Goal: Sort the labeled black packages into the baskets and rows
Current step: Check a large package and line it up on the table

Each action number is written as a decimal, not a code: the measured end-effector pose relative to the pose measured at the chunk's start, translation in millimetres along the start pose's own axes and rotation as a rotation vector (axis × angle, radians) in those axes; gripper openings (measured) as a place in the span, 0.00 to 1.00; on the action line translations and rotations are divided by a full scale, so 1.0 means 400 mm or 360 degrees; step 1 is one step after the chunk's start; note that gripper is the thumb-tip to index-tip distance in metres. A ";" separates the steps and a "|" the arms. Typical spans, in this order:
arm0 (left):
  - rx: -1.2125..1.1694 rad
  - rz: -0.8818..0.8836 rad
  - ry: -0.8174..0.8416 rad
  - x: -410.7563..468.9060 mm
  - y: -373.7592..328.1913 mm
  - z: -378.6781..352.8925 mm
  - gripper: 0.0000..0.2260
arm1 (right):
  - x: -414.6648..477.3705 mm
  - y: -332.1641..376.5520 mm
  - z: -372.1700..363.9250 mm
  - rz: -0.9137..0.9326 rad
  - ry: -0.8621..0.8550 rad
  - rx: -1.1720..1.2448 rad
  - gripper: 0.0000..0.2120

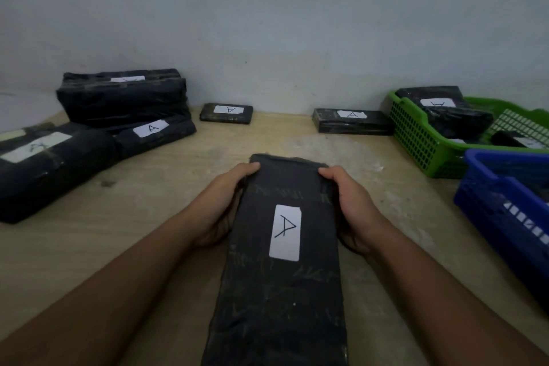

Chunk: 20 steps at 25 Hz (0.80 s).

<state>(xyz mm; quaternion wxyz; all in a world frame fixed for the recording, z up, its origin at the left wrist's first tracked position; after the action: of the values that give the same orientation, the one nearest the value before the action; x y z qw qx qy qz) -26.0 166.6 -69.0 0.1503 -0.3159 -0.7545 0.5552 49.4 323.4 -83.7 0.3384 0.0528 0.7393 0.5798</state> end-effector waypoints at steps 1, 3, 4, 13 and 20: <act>-0.0005 0.0002 0.0009 0.002 0.002 0.002 0.16 | 0.001 0.000 0.001 -0.0005 0.0007 0.0005 0.16; 0.0019 -0.0012 -0.0001 0.004 0.005 0.006 0.16 | 0.002 -0.003 -0.002 -0.0017 0.0022 -0.0003 0.15; 0.0024 -0.0024 -0.0011 0.004 0.007 0.007 0.16 | 0.002 -0.005 -0.004 -0.0019 0.0026 -0.0010 0.16; 0.0168 0.0034 0.0150 0.003 0.016 -0.005 0.20 | -0.010 0.016 0.030 0.0021 -0.0158 0.0201 0.16; 0.0236 0.0000 0.0284 -0.002 -0.009 0.002 0.31 | -0.001 0.051 0.101 0.0092 -0.0315 0.0432 0.16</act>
<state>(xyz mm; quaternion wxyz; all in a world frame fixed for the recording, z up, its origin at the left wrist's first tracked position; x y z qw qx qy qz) -26.9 164.9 -65.8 0.2398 -0.3520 -0.6952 0.5791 65.8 363.0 -69.2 0.3826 0.1761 0.7720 0.4761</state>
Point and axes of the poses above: each hand's wrist, its own x-axis towards the middle knuckle, its own z-axis out of the back of the hand, y = z × x, the point moved 7 cm from there along x, towards the middle knuckle, and after that the axes turned 14 degrees about -z, right-handed, at the moved point
